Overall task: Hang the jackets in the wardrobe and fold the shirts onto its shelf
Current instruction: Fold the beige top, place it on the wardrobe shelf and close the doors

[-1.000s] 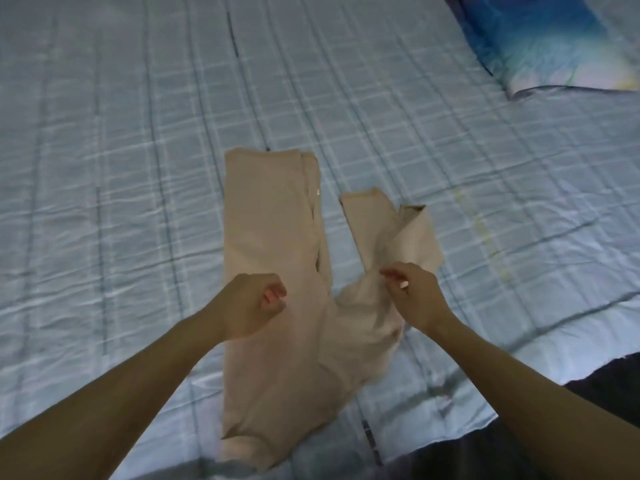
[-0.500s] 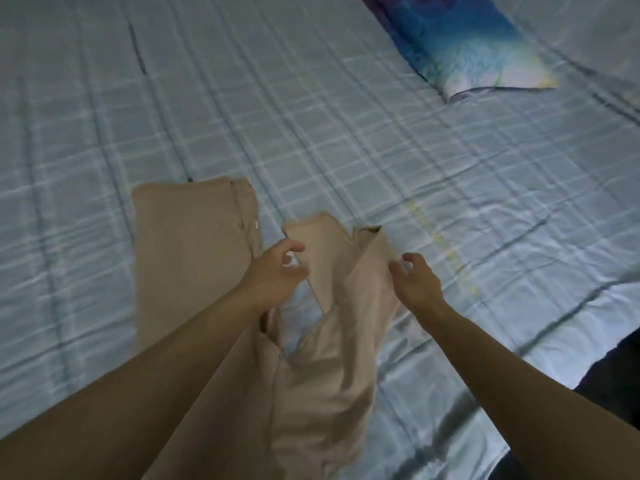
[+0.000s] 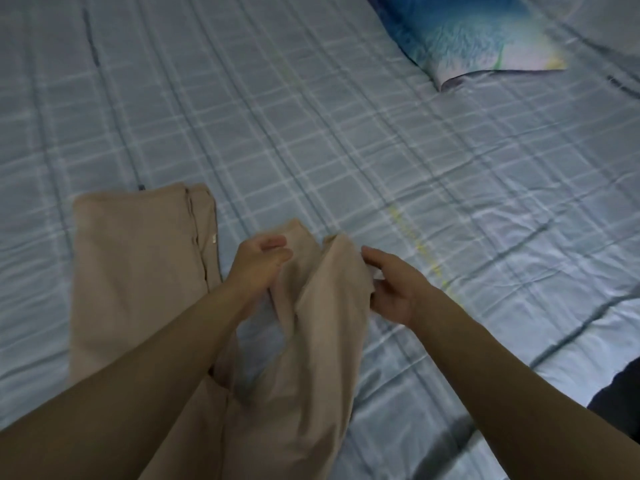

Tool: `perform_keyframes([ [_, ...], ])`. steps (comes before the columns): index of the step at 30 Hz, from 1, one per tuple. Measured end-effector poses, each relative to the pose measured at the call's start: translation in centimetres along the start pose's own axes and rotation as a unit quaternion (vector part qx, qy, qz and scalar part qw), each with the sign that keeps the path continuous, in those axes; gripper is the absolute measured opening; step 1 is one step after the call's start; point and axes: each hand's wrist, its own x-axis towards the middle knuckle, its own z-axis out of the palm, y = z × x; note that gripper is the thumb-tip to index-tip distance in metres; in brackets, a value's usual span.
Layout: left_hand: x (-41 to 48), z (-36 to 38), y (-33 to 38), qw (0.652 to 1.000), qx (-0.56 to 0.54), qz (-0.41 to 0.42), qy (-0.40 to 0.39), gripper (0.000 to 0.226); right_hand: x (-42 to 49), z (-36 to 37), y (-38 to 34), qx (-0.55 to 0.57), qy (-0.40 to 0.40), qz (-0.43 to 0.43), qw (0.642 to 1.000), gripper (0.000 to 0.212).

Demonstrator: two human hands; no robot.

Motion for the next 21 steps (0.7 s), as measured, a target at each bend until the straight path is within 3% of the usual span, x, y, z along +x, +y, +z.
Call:
perform_keyframes([
  [4, 0.0, 0.5, 1.6, 0.999, -0.005, 0.025, -0.033, 0.028, -0.2, 1.5, -0.4, -0.043, -0.058, -0.015, 0.997, 0.030],
  [7, -0.7, 1.2, 3.6, 0.996, -0.023, 0.049, -0.075, 0.020, -0.8, 1.6, -0.7, -0.050, -0.007, -0.171, 0.984, 0.025],
  [10, -1.1, 2.0, 5.4, 0.985, -0.099, 0.063, -0.131, 0.019, -2.2, 1.2, -1.1, -0.115, -0.005, -0.405, 0.907, 0.023],
  [12, -0.7, 2.7, 6.1, 0.979, -0.123, 0.039, -0.157, 0.021, -2.4, 0.7, -1.1, -0.169, -0.005, -0.493, 0.853, 0.022],
  [14, 0.0, 3.6, 6.2, 0.984, -0.080, 0.007, -0.157, 0.025, -0.9, 0.0, -0.9, -0.275, 0.028, -0.497, 0.823, 0.021],
  [17, 1.8, 4.1, 4.6, 0.998, 0.062, 0.003, -0.012, 0.036, 1.5, -1.2, -0.3, -0.421, 0.064, -0.417, 0.803, 0.043],
  [19, 1.7, 3.2, 3.5, 0.990, 0.123, 0.042, 0.055, 0.050, 2.5, -1.8, 0.0, -0.444, 0.089, -0.389, 0.802, 0.050],
  [21, 0.9, 2.7, 2.4, 0.978, 0.193, 0.066, 0.033, 0.046, 3.0, -2.1, 0.2, -0.442, 0.145, -0.350, 0.813, 0.052],
])
